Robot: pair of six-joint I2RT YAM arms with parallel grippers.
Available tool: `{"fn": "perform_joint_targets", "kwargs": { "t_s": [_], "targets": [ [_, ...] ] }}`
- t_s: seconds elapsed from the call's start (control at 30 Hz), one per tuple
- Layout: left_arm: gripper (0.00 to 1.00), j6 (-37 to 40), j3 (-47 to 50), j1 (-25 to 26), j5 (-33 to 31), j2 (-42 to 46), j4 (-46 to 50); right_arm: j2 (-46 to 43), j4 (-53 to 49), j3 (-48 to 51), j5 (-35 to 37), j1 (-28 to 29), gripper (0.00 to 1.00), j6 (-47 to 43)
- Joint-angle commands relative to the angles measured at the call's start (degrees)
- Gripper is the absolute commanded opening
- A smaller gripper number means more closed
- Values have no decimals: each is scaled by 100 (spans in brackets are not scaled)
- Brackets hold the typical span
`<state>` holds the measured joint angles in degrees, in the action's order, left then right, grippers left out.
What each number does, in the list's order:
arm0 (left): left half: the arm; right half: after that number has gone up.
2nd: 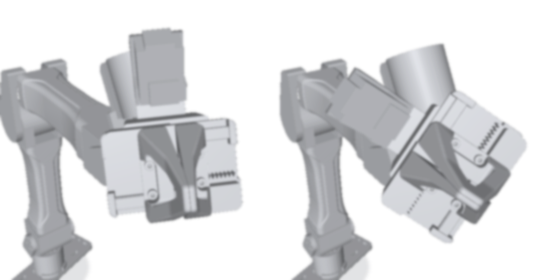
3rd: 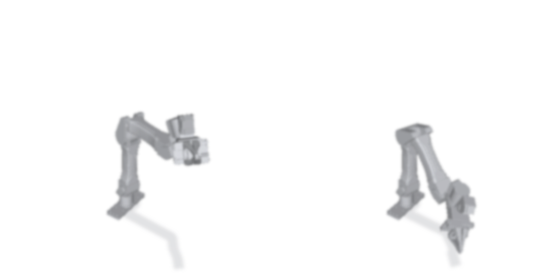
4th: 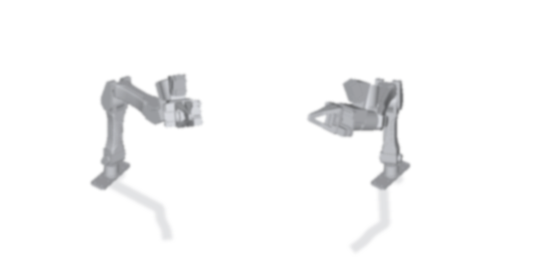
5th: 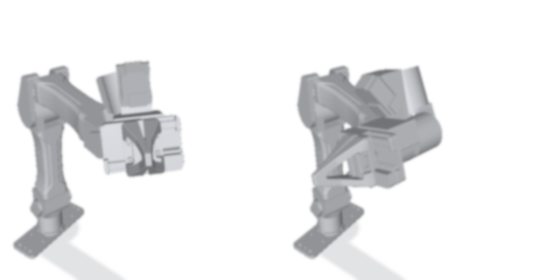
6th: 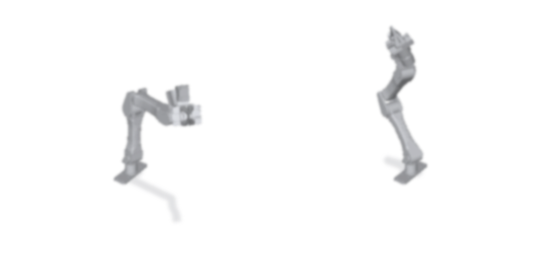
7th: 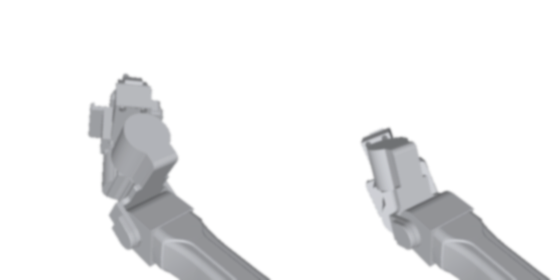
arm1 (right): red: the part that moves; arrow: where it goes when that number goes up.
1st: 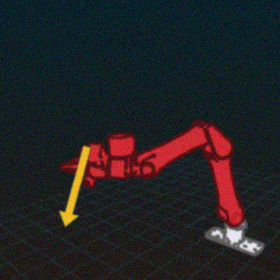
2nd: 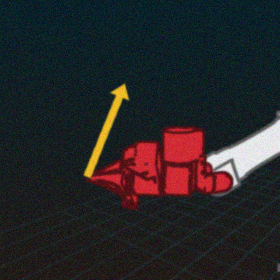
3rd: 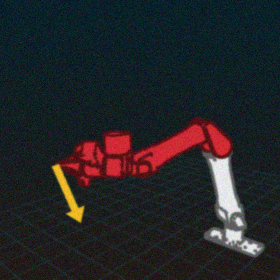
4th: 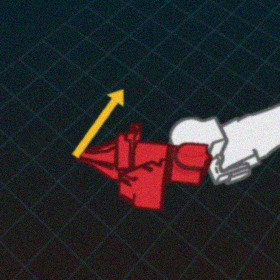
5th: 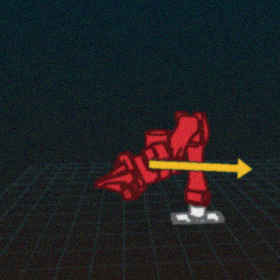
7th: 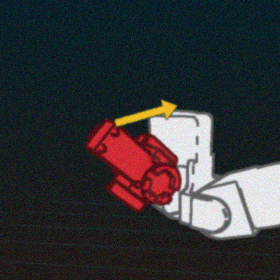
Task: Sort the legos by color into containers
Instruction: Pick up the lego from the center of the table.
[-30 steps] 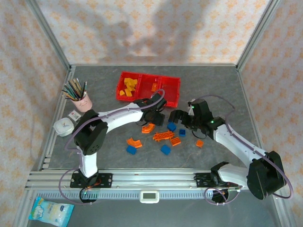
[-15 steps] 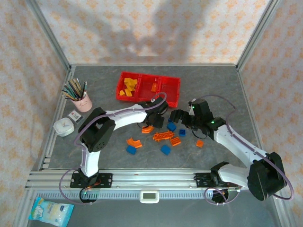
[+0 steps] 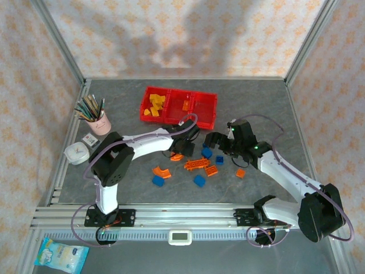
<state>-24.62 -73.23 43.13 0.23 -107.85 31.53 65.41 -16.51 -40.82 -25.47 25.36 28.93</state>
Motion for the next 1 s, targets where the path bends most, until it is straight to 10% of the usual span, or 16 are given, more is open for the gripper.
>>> {"fn": "perform_joint_targets", "kwargs": {
  "t_s": [0.0,0.97],
  "targets": [
    [70,-69,69,19,24,308,15,38,-20,-119,124,21,100,19],
    [70,941,-124,-6,-47,-437,112,134,-65,-95,152,19,100,-18]
  ]
}}
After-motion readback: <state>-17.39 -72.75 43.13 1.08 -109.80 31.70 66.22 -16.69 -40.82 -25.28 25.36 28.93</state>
